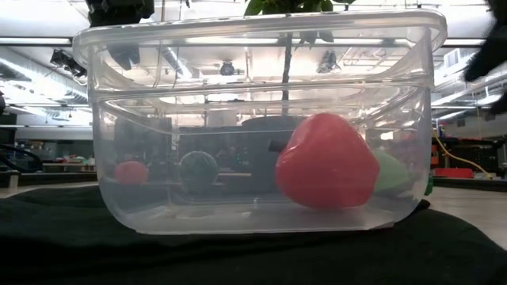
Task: Pick and placing Produce into tupperware
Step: Put the orange carrot into the transparent bin
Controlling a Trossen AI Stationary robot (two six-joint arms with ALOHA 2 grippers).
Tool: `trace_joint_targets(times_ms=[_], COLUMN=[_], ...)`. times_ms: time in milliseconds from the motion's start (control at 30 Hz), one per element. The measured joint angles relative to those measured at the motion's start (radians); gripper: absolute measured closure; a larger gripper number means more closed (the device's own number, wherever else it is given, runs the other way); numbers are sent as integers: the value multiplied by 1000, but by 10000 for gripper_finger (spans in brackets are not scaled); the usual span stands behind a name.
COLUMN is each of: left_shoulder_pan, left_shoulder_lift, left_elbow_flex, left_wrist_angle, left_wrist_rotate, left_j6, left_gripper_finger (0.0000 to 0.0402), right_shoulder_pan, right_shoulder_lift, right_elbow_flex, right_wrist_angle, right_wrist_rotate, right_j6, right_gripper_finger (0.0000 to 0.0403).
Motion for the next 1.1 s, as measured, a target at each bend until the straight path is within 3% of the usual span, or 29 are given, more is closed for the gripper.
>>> trace_joint_targets(times_ms=[267, 467, 667, 867, 1100], left_shoulder_pan=[0, 0, 0, 0, 0], left_shoulder_lift=[0, 0, 0, 0, 0], left_elbow_flex=[0, 0, 0, 0, 0], left_wrist_angle=[0, 5, 8, 11, 11], left_wrist_rotate=[0, 0, 0, 0, 0], left_j6=[0, -3, -26, -46, -53], left_gripper_finger=[104, 104, 104, 104, 104], right_shoulder_pan=[-80, -73, -104, -201, -365], right_shoulder_lift=[-98, -342, -605, -759, -738], right_elbow_flex=[-58, -244, -370, -419, -419], right_wrist_angle=[-17, -11, -8, 39, 181], right_wrist_rotate=[38, 28, -34, -135, -317], right_j6=[-209, -205, -388, -708, -1134], right_gripper_finger=[142, 142, 142, 142, 142])
